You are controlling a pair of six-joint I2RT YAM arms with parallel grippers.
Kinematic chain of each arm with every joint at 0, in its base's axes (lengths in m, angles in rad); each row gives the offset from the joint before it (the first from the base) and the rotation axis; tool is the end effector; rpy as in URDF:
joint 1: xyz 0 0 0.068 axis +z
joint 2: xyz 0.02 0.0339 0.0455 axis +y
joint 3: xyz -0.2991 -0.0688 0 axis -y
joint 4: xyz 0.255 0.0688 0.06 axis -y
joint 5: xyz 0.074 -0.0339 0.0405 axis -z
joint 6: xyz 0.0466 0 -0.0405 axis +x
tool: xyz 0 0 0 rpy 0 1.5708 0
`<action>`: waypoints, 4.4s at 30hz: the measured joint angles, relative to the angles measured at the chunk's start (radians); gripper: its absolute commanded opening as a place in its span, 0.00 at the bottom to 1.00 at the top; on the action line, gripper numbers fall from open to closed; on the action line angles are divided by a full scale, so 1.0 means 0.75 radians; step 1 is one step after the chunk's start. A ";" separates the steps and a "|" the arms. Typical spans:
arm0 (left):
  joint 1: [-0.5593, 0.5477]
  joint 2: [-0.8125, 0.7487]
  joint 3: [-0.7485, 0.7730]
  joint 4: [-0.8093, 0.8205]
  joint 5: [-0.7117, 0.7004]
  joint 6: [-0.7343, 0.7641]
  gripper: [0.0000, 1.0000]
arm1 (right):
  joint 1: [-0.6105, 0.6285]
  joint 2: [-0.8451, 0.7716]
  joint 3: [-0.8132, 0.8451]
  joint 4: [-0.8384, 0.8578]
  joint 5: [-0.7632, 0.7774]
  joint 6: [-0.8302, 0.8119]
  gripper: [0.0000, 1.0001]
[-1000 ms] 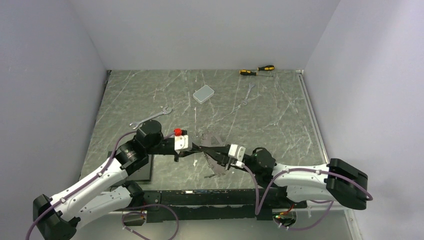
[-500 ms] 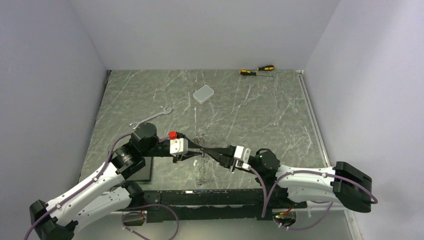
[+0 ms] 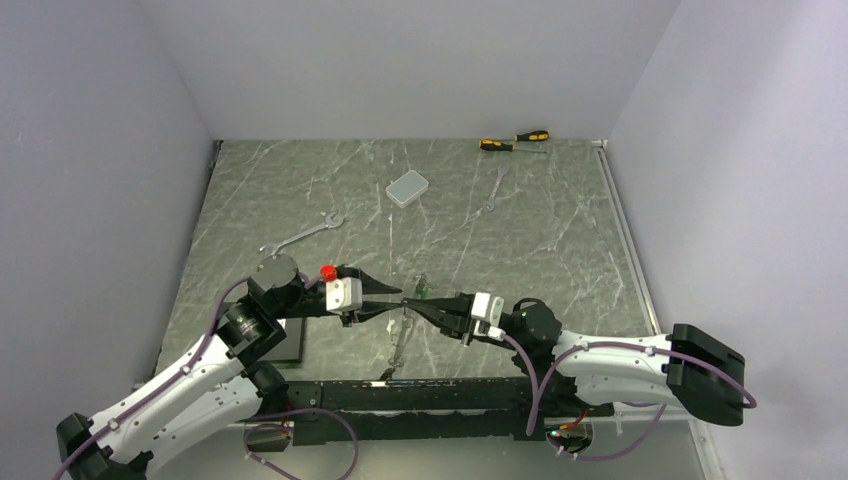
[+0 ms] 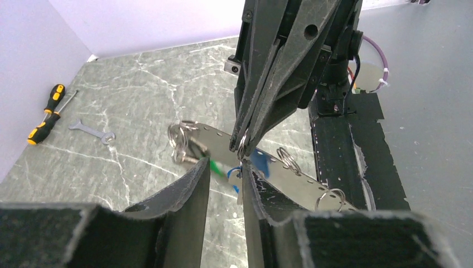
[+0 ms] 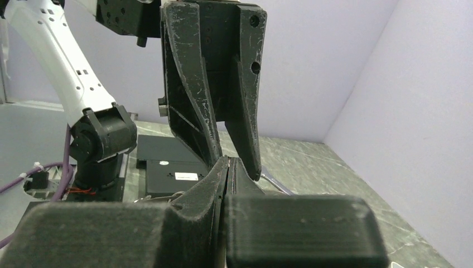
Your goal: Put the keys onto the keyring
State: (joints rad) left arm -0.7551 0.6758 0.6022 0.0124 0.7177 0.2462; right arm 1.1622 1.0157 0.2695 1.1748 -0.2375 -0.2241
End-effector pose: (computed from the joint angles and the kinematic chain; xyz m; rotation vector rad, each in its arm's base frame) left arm 0.0913 -0.1280 0.3350 1.2711 1.1397 -0.9656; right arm 0.0689 0.1868 0.2882 -0.9289 0.7730 0.9624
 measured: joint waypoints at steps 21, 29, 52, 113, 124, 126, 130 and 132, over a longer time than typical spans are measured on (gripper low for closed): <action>0.040 0.038 -0.019 0.122 0.112 -0.096 0.11 | 0.000 0.069 0.002 0.120 -0.005 0.011 0.00; 0.052 0.032 -0.035 0.151 0.152 -0.116 0.00 | 0.000 0.082 0.006 0.136 -0.006 0.017 0.00; 0.054 0.163 0.016 -0.144 0.022 0.031 0.00 | 0.000 -0.338 0.403 -1.220 0.126 -0.125 0.47; 0.056 0.238 0.053 -0.293 -0.035 0.069 0.00 | -0.041 0.064 0.622 -1.535 0.063 -0.204 0.00; 0.056 0.195 0.053 -0.282 -0.037 0.060 0.33 | -0.047 -0.027 0.529 -1.456 0.077 -0.197 0.00; 0.056 0.173 0.053 -0.270 -0.037 0.053 0.37 | -0.047 -0.063 0.495 -1.428 0.097 -0.189 0.00; 0.057 0.138 0.053 -0.230 -0.037 0.032 0.38 | -0.047 -0.119 0.448 -1.363 0.120 -0.171 0.00; 0.057 0.136 0.053 -0.213 -0.036 0.024 0.38 | -0.047 -0.151 0.422 -1.320 0.130 -0.163 0.00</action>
State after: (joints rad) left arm -0.7124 0.7776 0.6418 -0.1474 0.6910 0.2646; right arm 1.1271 0.9028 0.5858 0.1844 -0.1398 -0.3466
